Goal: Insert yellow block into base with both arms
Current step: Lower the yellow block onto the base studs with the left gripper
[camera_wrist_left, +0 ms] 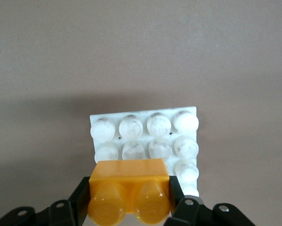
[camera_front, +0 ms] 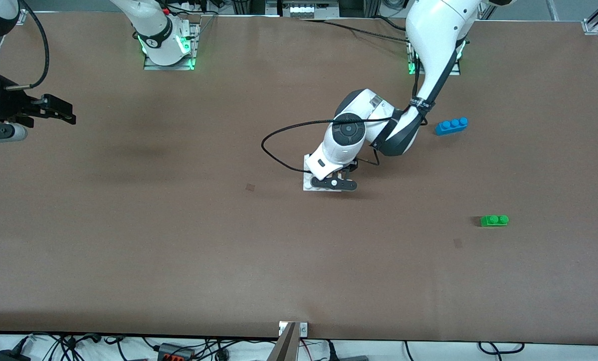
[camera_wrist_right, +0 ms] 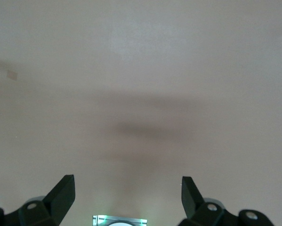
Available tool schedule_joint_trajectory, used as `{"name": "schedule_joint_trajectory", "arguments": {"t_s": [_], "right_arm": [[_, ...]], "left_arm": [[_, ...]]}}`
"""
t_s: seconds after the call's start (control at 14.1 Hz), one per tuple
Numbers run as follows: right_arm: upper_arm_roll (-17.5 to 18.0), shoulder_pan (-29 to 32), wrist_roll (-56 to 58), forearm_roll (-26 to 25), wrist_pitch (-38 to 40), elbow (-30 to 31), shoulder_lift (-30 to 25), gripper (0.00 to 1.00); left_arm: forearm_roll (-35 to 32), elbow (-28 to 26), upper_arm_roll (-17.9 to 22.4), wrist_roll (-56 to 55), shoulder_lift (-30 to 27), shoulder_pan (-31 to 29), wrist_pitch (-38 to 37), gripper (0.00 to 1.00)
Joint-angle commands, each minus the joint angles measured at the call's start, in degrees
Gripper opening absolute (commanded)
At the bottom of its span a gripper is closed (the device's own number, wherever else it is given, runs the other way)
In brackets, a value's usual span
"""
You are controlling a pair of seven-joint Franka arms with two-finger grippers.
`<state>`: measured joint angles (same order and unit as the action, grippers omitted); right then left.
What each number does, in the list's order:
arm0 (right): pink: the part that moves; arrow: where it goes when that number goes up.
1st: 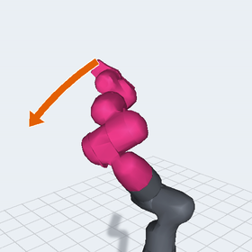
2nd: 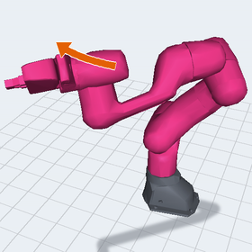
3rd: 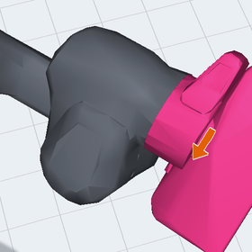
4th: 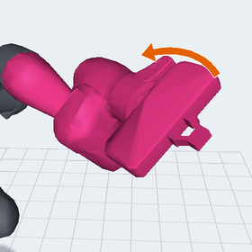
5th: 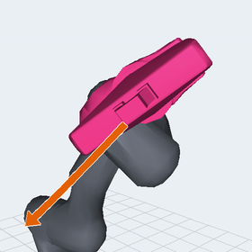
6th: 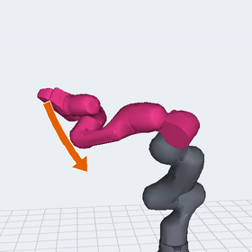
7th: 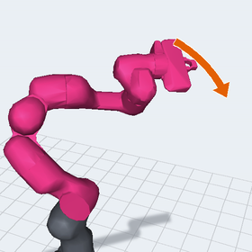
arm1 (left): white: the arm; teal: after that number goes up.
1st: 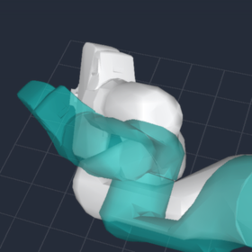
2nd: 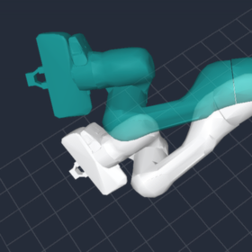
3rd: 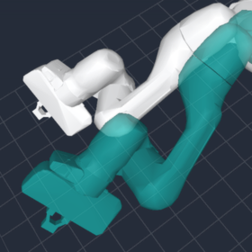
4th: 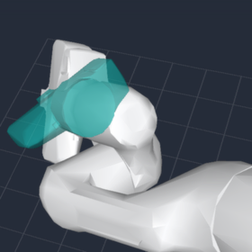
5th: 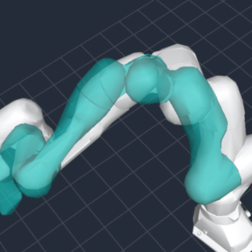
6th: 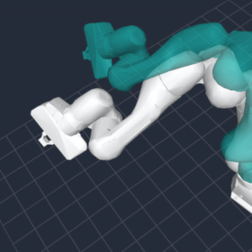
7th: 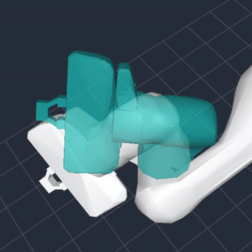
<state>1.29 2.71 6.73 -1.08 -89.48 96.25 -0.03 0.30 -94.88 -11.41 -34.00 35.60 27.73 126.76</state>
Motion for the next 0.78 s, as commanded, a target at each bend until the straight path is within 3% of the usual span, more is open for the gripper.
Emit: {"name": "schedule_joint_trajectory", "arguments": {"t_s": [0.0, 0.21, 0.35, 0.57, 0.71], "right_arm": [[1.5, 1.9, -1.1, -0.6, -1.9, 1.7, -3.1, 1.00], [1.5, 1.4, -0.6, -0.9, -1.1, -1.0, -2.6, 1.00], [1.4, 1.4, -0.5, -0.8, -1.0, -1.5, -1.8, 1.00], [1.3, 1.4, -0.5, -0.7, -1.0, -1.5, -1.8, 1.00], [1.4, 1.3, -0.6, -0.7, -1.1, -1.5, -1.8, 1.00]], "left_arm": [[-1.4, -2.4, -0.3, -5.3, -0.8, 0.1, 3.8, 0.64], [-1.4, -6.3, -0.4, -8.2, -4.4, -0.1, 5.6, 0.63], [-1.4, -12.1, -1.1, -10.7, -7.3, -0.1, 11.4, 0.63], [-1.4, -13.1, -1.5, -11.4, -7.7, 0.1, 12.6, 0.63], [-5.8, -13.4, -2.1, -12.8, -7.6, 0.6, 12.6, 0.63]]}}
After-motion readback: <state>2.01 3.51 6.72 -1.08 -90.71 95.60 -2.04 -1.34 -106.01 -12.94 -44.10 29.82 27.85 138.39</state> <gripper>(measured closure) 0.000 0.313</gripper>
